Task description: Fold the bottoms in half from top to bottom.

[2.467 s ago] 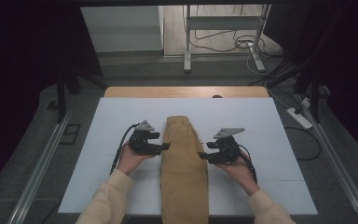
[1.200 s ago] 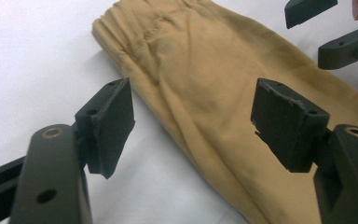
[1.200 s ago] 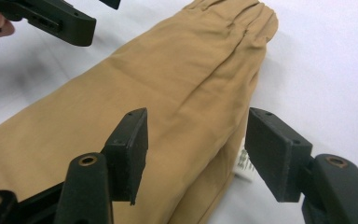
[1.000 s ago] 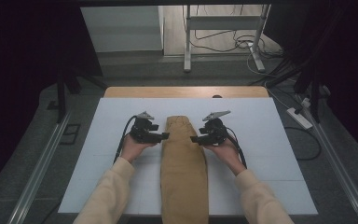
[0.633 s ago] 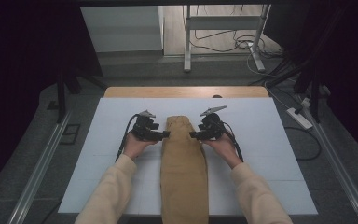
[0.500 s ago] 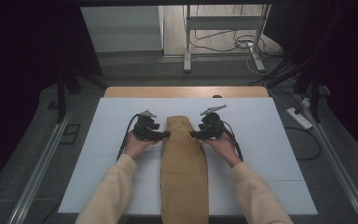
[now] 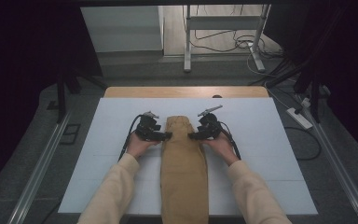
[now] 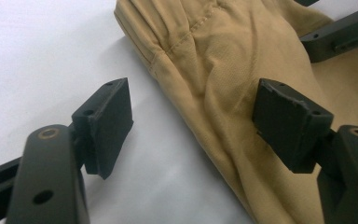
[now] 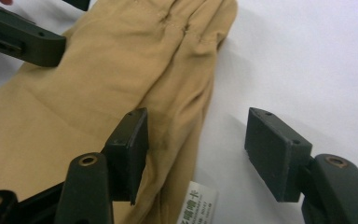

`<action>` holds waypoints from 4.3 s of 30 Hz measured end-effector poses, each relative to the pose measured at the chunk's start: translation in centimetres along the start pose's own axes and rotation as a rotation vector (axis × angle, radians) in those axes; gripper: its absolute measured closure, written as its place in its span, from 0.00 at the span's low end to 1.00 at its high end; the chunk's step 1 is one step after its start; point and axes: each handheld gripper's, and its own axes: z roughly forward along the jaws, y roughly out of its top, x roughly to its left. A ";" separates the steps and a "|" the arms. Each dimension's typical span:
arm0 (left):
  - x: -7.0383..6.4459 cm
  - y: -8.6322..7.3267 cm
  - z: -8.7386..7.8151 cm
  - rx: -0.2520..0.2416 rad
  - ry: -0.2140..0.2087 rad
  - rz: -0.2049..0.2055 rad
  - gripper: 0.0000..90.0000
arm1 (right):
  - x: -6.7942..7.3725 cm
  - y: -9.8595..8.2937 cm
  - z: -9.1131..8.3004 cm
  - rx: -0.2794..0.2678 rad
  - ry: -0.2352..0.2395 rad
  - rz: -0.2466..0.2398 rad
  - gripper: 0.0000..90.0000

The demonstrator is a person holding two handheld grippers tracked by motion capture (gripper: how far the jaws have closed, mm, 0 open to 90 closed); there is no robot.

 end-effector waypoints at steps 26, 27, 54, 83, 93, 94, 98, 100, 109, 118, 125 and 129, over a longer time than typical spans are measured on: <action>-0.5 -0.5 0.9 0.047 -0.081 0.002 0.75 | 1.1 -0.3 0.5 0.025 0.068 -0.076 0.87; -0.6 -0.6 0.9 0.049 -0.079 0.018 0.80 | 1.1 -0.3 0.5 0.025 0.073 -0.077 0.89; -1.8 1.4 -1.3 -0.034 -0.050 0.119 0.94 | 1.6 0.6 -2.6 -0.059 0.024 -0.174 0.92; -2.3 4.6 -3.3 -0.096 -0.037 0.161 0.94 | 1.2 2.4 -5.1 -0.138 -0.040 -0.186 0.93; -2.9 4.1 -2.9 -0.095 -0.033 0.182 0.94 | 1.2 1.6 -5.0 -0.144 -0.058 -0.195 0.93; -2.9 4.0 -2.9 -0.094 -0.033 0.186 0.94 | 1.3 1.5 -4.9 -0.147 -0.058 -0.196 0.93; -3.1 3.8 -2.9 -0.099 -0.039 0.187 0.94 | 1.4 1.1 -4.9 -0.152 -0.061 -0.197 0.93; -3.3 3.7 -3.0 -0.103 -0.040 0.191 0.94 | 1.4 1.0 -5.0 -0.154 -0.056 -0.197 0.93; -4.1 3.3 -3.9 -0.121 -0.058 0.214 0.94 | 1.6 0.4 -5.5 -0.180 -0.039 -0.187 0.93; -4.4 3.0 -4.2 -0.118 -0.075 0.223 0.94 | 1.9 0.2 -6.1 -0.165 -0.021 -0.181 0.93; -4.8 2.6 -4.6 -0.119 -0.085 0.229 0.94 | 2.4 0.1 -6.6 -0.157 -0.005 -0.190 0.93; -5.0 2.4 -4.8 -0.119 -0.093 0.228 0.94 | 2.7 0.0 -6.8 -0.150 0.000 -0.195 0.93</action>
